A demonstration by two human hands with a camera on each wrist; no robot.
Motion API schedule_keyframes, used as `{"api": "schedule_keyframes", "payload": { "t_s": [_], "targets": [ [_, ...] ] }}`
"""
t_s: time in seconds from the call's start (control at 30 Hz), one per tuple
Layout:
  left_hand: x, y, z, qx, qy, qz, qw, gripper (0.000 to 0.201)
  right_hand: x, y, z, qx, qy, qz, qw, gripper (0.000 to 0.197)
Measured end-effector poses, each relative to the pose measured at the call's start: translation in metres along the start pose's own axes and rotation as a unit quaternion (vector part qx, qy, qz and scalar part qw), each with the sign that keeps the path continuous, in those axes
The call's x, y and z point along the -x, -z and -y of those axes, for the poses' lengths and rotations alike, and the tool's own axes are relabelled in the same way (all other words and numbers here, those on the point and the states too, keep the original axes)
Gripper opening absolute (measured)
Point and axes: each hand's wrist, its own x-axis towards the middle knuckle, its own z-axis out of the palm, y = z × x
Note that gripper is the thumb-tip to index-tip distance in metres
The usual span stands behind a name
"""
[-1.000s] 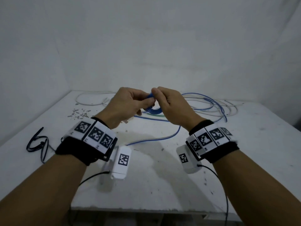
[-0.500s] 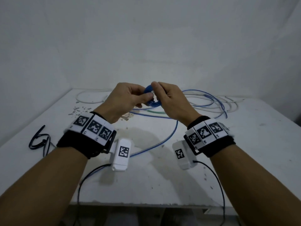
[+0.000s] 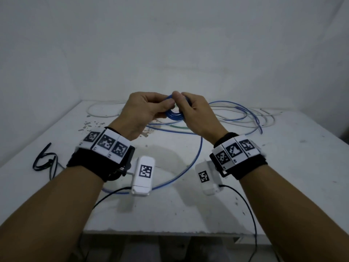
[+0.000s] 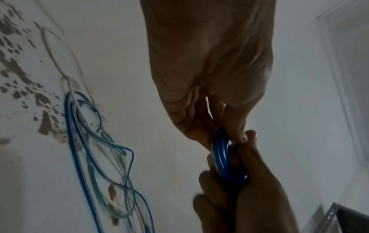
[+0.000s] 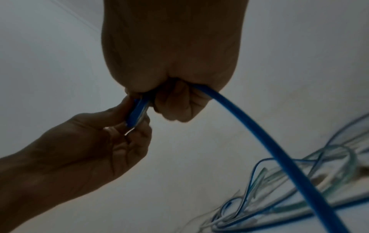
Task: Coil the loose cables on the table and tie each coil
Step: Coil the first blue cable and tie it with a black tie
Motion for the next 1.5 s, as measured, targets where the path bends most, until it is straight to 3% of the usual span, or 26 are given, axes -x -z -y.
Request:
{"api": "schedule_keyframes", "payload": {
  "t_s": [0.13, 0.23, 0.3, 0.4, 0.47, 0.53, 0.63, 0.7, 0.77, 0.87, 0.93, 1.13, 1.23, 1.4, 1.5],
  "targets": [
    [0.004, -0.024, 0.004, 0.176, 0.006, -0.071, 0.982, 0.01, 0.002, -0.024, 0.0, -0.168, -0.034, -0.158, 0.972, 0.046],
    [0.006, -0.032, 0.005, 0.232, 0.025, -0.075, 0.969, 0.01, 0.004, -0.035, 0.003, -0.219, -0.046, -0.216, 0.951, 0.043],
    [0.004, -0.023, 0.001, 0.136, 0.022, -0.038, 0.99, 0.012, 0.002, -0.026, 0.001, -0.165, -0.029, -0.19, 0.967, 0.043],
    [-0.001, -0.002, -0.007, -0.022, 0.02, 0.024, 0.999, 0.015, 0.0, -0.003, 0.0, -0.026, -0.002, -0.042, 0.999, 0.041],
    [-0.004, 0.003, -0.01, -0.033, 0.014, 0.03, 0.999, 0.013, 0.0, 0.002, 0.0, -0.02, -0.01, -0.009, 1.0, 0.042],
    [-0.003, -0.004, -0.008, 0.032, -0.005, 0.009, 0.999, 0.014, 0.0, -0.004, 0.003, -0.076, -0.018, -0.069, 0.995, 0.042],
    [0.002, -0.022, 0.002, 0.18, -0.003, -0.023, 0.983, 0.018, 0.0, -0.022, 0.01, -0.193, -0.057, -0.189, 0.961, 0.047],
    [0.004, -0.027, 0.007, 0.227, 0.006, -0.025, 0.974, 0.021, 0.0, -0.027, 0.014, -0.202, -0.056, -0.222, 0.952, 0.048],
    [0.004, -0.02, 0.007, 0.203, 0.014, 0.0, 0.979, 0.025, 0.001, -0.023, 0.011, -0.162, -0.036, -0.212, 0.963, 0.05],
    [0.001, 0.0, 0.001, 0.046, 0.018, 0.063, 0.997, 0.032, 0.001, -0.008, 0.004, -0.069, -0.006, -0.121, 0.99, 0.046],
    [0.0, 0.005, -0.004, -0.035, 0.0, 0.073, 0.997, 0.025, 0.001, -0.002, 0.002, -0.046, -0.007, -0.081, 0.996, 0.04],
    [0.004, -0.019, 0.001, 0.109, -0.002, -0.004, 0.994, 0.024, 0.002, -0.016, 0.011, -0.129, -0.026, -0.222, 0.966, 0.052],
    [0.009, -0.032, 0.008, 0.183, 0.007, -0.02, 0.983, 0.029, 0.004, -0.02, 0.015, -0.136, -0.042, -0.253, 0.957, 0.055],
    [0.011, -0.033, 0.008, 0.176, -0.01, -0.031, 0.984, 0.03, 0.002, -0.019, 0.013, -0.098, -0.028, -0.256, 0.961, 0.053],
    [0.008, -0.019, 0.002, 0.052, -0.022, 0.004, 0.998, 0.023, -0.001, -0.008, 0.005, -0.038, -0.007, -0.175, 0.984, 0.055]
  ]
}}
